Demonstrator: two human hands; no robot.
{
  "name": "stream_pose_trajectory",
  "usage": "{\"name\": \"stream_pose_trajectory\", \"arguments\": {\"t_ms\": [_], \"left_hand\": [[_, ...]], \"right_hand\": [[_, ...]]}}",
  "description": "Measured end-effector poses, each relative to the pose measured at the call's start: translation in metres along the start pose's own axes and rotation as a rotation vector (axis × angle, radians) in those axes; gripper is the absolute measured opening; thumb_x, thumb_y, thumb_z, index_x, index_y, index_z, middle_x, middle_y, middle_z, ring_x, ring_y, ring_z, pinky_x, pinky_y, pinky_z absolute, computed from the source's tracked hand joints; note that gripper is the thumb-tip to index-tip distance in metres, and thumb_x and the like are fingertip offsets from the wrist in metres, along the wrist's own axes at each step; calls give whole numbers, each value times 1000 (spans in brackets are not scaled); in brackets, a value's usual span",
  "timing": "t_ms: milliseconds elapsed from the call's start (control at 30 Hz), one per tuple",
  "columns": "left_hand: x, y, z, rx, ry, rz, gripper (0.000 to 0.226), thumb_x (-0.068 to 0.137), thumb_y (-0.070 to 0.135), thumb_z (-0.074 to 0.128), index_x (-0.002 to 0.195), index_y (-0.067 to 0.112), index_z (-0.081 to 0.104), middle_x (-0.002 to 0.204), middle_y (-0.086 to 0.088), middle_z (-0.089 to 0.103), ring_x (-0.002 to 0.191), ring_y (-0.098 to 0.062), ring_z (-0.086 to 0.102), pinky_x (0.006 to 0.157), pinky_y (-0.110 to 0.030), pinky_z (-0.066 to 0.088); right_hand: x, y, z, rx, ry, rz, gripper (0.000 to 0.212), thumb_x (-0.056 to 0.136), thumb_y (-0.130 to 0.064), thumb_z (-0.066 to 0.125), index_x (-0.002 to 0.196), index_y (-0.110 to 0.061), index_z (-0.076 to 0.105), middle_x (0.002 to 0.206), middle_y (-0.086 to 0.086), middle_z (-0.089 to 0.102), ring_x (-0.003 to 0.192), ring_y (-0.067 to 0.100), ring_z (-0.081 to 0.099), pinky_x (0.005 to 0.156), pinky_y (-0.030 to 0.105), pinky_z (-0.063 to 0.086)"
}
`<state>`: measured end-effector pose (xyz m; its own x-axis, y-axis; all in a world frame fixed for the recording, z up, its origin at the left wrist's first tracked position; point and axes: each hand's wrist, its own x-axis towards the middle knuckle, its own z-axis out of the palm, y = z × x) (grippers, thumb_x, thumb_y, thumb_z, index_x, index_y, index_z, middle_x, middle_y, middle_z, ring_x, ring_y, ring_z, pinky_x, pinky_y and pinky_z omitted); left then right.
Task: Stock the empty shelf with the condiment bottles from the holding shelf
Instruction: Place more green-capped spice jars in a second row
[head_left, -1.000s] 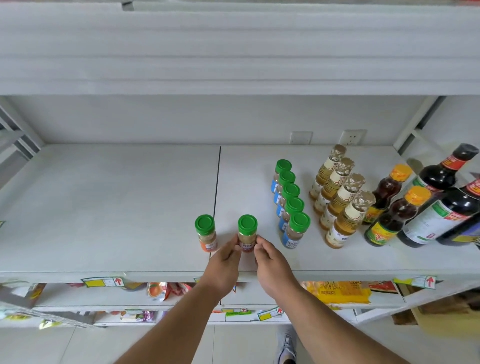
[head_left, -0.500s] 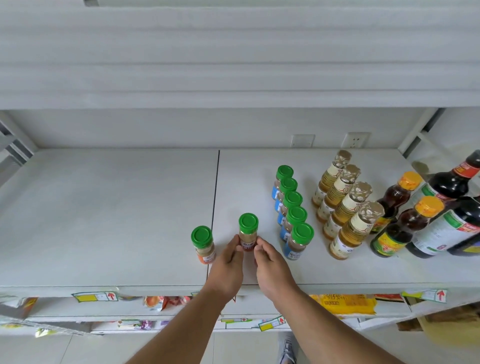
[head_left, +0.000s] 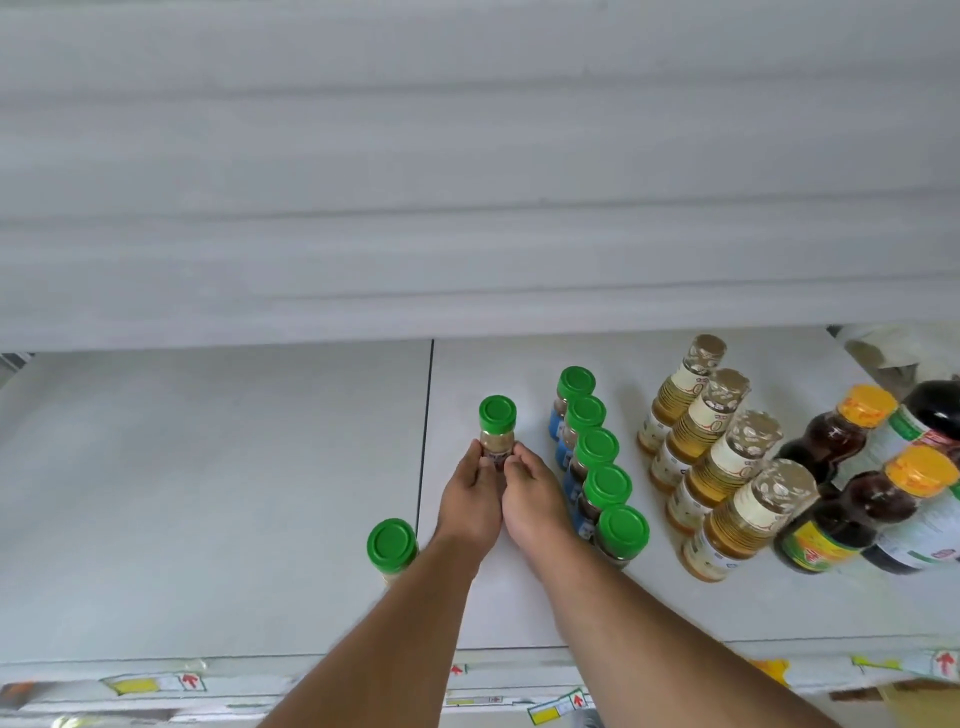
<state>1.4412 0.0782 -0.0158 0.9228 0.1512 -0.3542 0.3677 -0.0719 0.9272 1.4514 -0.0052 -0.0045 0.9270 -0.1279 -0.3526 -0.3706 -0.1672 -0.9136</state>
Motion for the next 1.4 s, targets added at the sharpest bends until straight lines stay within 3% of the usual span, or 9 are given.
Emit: {"name": "stream_pose_trajectory", "arguments": {"t_ms": [133, 500, 733, 833, 933, 1033, 1167, 1300, 1400], "left_hand": [[4, 12, 3, -25, 28, -4, 45, 104, 36, 42, 148, 31, 51, 136, 6, 65, 124, -12, 61, 113, -38, 46], [10, 20, 8, -57, 80, -13, 50, 110, 25, 39, 160, 25, 30, 156, 0, 47, 141, -18, 46, 120, -35, 35], [14, 27, 13, -97, 108, -13, 49, 111, 25, 38, 160, 25, 32, 153, 1, 49, 130, -12, 49, 107, -25, 36], [16, 28, 14, -105, 118, -16, 51, 111, 26, 37, 161, 25, 27, 156, -1, 46, 135, -14, 47, 110, -26, 36], [8, 28, 12, -116, 116, -23, 54, 111, 28, 38, 162, 26, 22, 157, -2, 45, 139, -17, 45, 108, -26, 36], [-18, 25, 11, -120, 84, -40, 54, 110, 24, 42, 161, 29, 26, 142, 2, 55, 125, -12, 52, 103, -25, 38], [-68, 9, 7, -76, 5, -78, 49, 109, 24, 43, 157, 27, 35, 153, 3, 50, 130, -8, 48, 115, -25, 33], [-123, 6, -2, -62, -69, -55, 41, 110, 21, 41, 151, 24, 46, 146, 8, 54, 129, -3, 51, 110, -17, 34], [-156, -7, -14, -40, -89, -28, 38, 109, 25, 42, 146, 30, 51, 142, 14, 58, 132, -2, 52, 119, -26, 34]], "right_hand": [[7, -8, 2, 59, -1, 17, 41, 109, -22, 41, 147, -20, 54, 140, -4, 59, 132, 20, 56, 110, 29, 41], [12, -14, 7, 171, -27, 78, 41, 107, -23, 42, 147, -22, 54, 143, -1, 60, 131, 19, 56, 116, 40, 42], [22, -15, 10, 206, -51, 61, 41, 101, -27, 42, 136, -24, 63, 130, -2, 70, 119, 16, 65, 112, 41, 48], [25, -17, 9, 207, -54, 64, 36, 104, -24, 41, 130, -23, 65, 127, -3, 70, 118, 16, 65, 111, 39, 48], [16, -19, 6, 217, -42, 75, 41, 107, -22, 41, 145, -22, 54, 137, -5, 62, 124, 14, 58, 113, 35, 43], [-7, -15, -1, 240, -47, 63, 44, 107, -16, 42, 151, -18, 48, 146, 0, 56, 122, 11, 53, 107, 26, 38], [-46, 9, -9, 191, -35, 73, 44, 107, -13, 44, 151, -14, 50, 153, -1, 51, 140, 13, 47, 114, 23, 33], [-80, 36, -14, 150, -82, 52, 36, 106, -21, 47, 140, -18, 61, 145, -2, 59, 134, 12, 54, 121, 35, 36], [-94, 42, -21, 80, -158, 47, 30, 102, -32, 50, 125, -23, 67, 128, -9, 64, 121, 10, 59, 112, 33, 42]]}}
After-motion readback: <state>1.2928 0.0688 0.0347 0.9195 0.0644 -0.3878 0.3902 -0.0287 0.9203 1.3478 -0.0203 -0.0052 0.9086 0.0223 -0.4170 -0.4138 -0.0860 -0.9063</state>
